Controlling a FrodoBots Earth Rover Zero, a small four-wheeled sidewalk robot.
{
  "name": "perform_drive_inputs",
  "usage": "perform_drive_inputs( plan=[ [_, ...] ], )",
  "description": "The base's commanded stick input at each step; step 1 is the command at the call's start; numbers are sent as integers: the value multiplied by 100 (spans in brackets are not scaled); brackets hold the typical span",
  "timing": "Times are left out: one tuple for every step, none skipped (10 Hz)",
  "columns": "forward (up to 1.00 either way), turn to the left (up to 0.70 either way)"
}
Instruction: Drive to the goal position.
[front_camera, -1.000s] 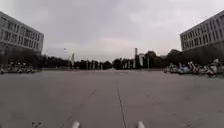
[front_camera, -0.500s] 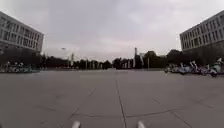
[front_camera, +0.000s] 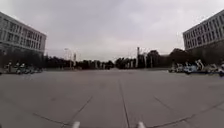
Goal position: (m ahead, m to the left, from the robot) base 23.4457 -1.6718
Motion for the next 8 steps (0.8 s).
perform_drive_inputs(
  plan=[
    [60, 0],
    [60, 0],
    [60, 0],
    [60, 0],
    [60, 0],
    [60, 0],
    [60, 0],
    [60, 0]
  ],
)
